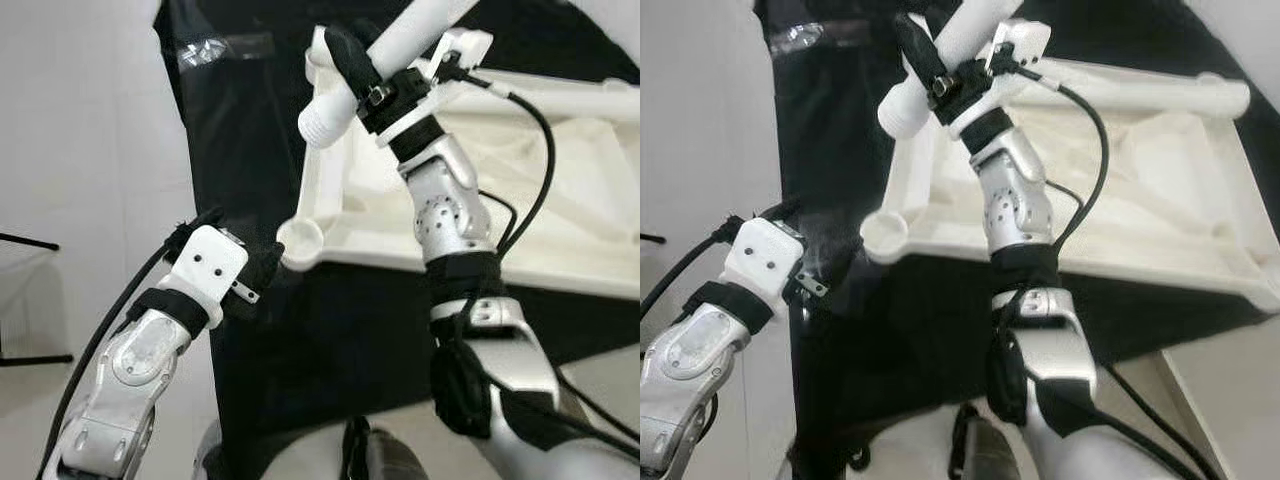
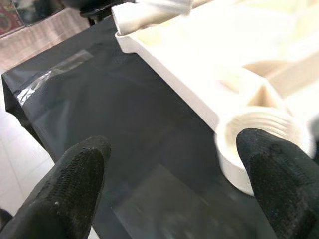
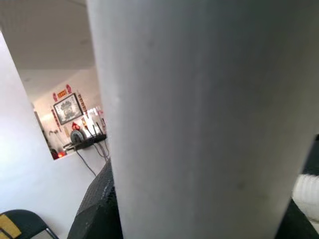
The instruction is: Building children table
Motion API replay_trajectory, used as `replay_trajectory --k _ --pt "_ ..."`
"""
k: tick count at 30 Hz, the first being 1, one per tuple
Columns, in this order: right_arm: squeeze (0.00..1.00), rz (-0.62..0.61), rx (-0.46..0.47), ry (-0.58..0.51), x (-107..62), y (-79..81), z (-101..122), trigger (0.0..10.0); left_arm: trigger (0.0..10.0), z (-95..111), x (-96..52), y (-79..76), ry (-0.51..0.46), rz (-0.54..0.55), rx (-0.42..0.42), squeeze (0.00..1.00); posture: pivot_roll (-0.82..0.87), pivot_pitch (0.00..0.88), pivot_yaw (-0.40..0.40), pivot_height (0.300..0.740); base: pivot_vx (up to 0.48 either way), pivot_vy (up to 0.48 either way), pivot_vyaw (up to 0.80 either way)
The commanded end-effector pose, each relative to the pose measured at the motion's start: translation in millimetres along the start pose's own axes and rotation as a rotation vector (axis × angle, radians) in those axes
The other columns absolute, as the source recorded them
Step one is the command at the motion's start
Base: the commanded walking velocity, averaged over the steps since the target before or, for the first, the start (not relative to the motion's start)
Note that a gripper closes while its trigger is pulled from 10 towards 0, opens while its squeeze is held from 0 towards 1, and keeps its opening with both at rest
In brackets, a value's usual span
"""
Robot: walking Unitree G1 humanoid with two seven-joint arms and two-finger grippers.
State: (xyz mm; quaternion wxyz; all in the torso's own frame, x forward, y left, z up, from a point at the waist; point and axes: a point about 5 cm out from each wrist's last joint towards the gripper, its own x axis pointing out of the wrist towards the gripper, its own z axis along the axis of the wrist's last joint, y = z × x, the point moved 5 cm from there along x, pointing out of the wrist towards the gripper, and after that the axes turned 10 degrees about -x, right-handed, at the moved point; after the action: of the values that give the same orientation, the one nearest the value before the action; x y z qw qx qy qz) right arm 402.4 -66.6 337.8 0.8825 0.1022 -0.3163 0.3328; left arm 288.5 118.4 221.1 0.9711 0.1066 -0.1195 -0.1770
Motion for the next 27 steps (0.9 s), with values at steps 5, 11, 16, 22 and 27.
replay_trajectory --k 5,11,16,22,27 --pt "0.0 0.018 0.04 0.008 -6.6 9.2 -4.1 10.0 10.0 -14.8 -7.4 -4.6 0.048 -0.025 -0.012 0.0 0.23 0.105 -0.052 0.74 0.0 0.0 0.79" --pt "0.0 0.023 0.054 0.033 -16.6 15.2 -10.9 10.0 10.0 -25.9 -15.7 2.7 0.087 -0.006 -0.031 0.0 0.23 0.078 -0.044 0.74 0.0 0.0 0.47" --pt "0.0 -0.024 0.023 0.09 -26.8 14.5 -22.1 10.0 10.0 -22.9 -10.6 -3.0 0.069 -0.054 -0.03 0.0 0.21 0.054 -0.034 0.74 0.0 0.0 0.0" --pt "0.0 -0.074 0.004 0.146 -47.6 16.3 -28.7 10.0 10.0 -12.5 3.7 -11.8 0.029 -0.095 -0.047 0.0 0.16 0.04 -0.006 0.74 0.0 0.0 0.0" --pt "0.0 -0.108 -0.028 0.194 -62.2 13.6 -34.3 10.0 10.0 -6.9 10.7 -18.5 0.007 -0.117 -0.112 0.0 0.12 0.029 -0.034 0.74 0.0 0.0 0.0"
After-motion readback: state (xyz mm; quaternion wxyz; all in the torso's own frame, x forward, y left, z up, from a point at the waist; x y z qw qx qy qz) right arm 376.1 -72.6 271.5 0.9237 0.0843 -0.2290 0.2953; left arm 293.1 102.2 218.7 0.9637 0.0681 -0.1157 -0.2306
